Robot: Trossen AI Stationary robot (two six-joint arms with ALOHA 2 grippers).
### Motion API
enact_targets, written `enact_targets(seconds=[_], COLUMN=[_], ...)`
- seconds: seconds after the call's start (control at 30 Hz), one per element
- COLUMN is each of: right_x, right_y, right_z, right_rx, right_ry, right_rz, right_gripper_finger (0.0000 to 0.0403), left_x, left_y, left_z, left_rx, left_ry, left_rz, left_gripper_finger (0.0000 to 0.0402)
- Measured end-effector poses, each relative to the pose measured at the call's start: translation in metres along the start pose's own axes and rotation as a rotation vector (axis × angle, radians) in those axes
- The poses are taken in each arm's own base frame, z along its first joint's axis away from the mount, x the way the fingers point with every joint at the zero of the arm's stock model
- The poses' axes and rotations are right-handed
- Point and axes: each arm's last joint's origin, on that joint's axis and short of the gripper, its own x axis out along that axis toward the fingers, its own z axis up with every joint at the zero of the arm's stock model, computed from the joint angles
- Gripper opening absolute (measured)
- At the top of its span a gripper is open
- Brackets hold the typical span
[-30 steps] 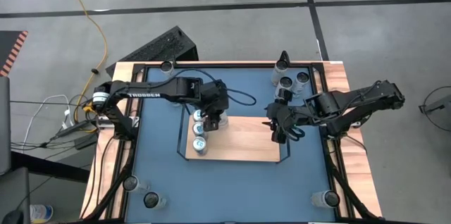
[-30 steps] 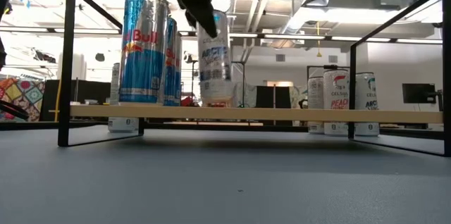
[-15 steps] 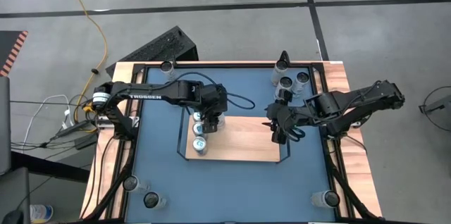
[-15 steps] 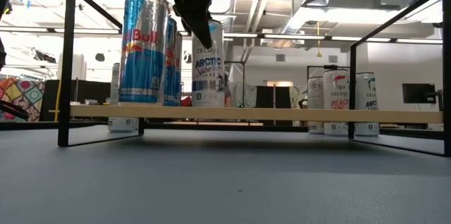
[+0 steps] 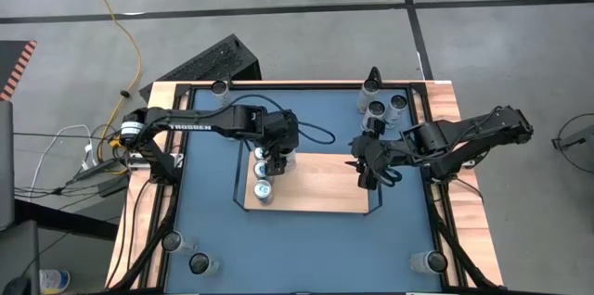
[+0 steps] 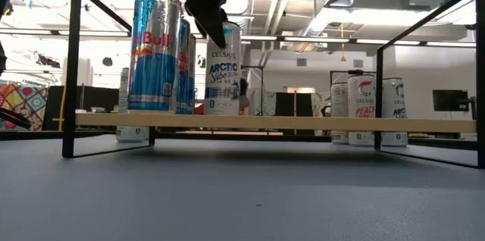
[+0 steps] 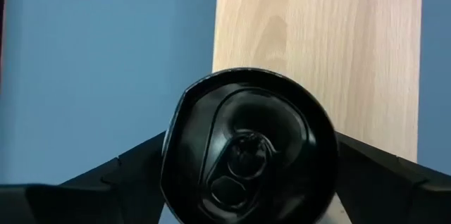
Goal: Place canned beverage on shelf
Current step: Put the left blue soda can on the shelf, then put the left white blue soda can on the shelf aligned with the other blue soda can
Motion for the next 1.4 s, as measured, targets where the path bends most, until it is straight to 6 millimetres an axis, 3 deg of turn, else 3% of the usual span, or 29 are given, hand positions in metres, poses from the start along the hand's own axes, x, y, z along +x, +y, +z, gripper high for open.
enact_targets(seconds=[0.53, 0.77, 0.87, 1.0, 1.1, 1.27, 1.4], right_x=[0.000, 0.000, 0.000, 0.000, 0.000, 0.000, 0.001], right_y=[0.000, 0.000, 0.000, 0.000, 0.000, 0.000, -0.001], right_z=[0.001, 0.002, 0.001, 0.002, 0.002, 0.002, 0.002], right_rx=[0.002, 0.005, 0.005, 0.007, 0.007, 0.003, 0.007], right_ry=[-0.007, -0.014, -0.012, -0.014, -0.014, -0.015, -0.015], right_rz=[0.003, 0.005, 0.005, 0.005, 0.006, 0.004, -0.001], right_gripper_finger=[0.0219, 0.0219, 0.0219, 0.0219, 0.0219, 0.0219, 0.0219], left_x=[-0.028, -0.062, -0.093, -0.146, -0.165, -0.166, -0.146], left_y=[0.003, 0.005, 0.007, 0.013, 0.022, 0.045, 0.064], left_z=[0.001, 0.008, 0.003, -0.014, -0.033, -0.072, -0.092], left_rx=[0.000, -0.006, -0.001, -0.040, -0.110, -0.238, -0.380], left_ry=[-0.041, -0.095, -0.050, -0.118, -0.167, -0.134, -0.091], left_rz=[0.033, 0.037, 0.077, 0.169, 0.246, 0.316, 0.362], left_gripper_finger=[0.0332, 0.0332, 0.0332, 0.0332, 0.0332, 0.0332, 0.0332])
